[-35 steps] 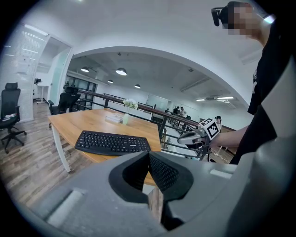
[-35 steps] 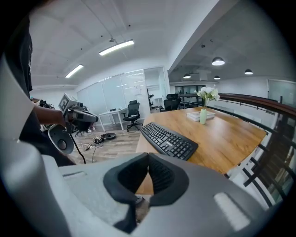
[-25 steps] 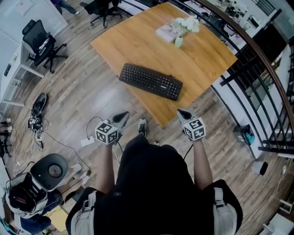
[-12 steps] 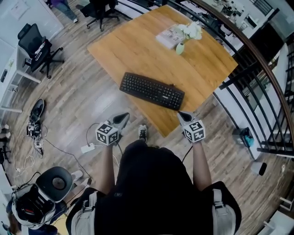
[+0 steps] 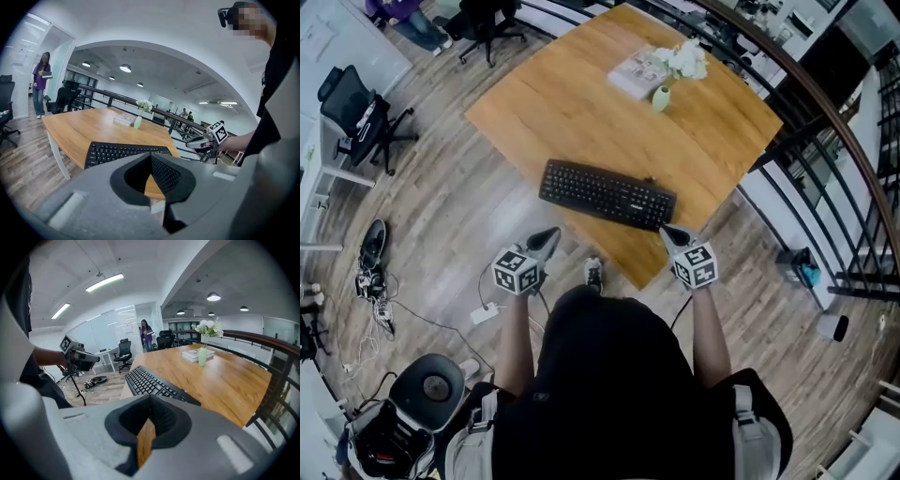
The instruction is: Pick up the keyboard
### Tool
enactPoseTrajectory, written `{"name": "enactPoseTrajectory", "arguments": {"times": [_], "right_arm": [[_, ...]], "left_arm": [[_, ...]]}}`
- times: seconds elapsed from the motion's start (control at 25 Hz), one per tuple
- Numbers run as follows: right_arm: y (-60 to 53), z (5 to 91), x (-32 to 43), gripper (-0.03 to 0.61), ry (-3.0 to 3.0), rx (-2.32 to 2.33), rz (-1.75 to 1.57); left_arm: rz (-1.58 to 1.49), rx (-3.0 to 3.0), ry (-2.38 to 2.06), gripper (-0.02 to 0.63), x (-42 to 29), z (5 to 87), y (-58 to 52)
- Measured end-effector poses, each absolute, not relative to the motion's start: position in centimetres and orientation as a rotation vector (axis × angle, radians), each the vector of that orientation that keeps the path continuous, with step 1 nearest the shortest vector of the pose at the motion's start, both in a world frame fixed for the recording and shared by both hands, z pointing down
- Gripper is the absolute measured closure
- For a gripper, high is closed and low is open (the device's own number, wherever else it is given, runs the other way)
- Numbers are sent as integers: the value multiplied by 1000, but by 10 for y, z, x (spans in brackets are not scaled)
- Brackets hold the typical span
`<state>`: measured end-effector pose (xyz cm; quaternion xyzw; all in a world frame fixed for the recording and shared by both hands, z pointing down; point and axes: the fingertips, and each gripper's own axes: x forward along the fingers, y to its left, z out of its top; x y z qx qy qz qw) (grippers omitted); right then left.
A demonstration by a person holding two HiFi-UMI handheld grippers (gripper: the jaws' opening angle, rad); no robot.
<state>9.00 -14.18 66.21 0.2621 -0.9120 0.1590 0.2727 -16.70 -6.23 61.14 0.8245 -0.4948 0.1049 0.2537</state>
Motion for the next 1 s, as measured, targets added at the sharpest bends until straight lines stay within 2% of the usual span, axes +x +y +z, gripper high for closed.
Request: {"name": "enactPoseTrajectory", "arguments": {"times": [0.44, 1.0], "right_arm": [[-171, 669, 85, 575, -2411, 806, 469], [-197, 675, 51, 575, -2364, 921, 482]], "left_arm": [[312, 2308, -1232, 603, -175, 615, -123], [338, 2347, -1159, 603, -224, 624, -173]]}}
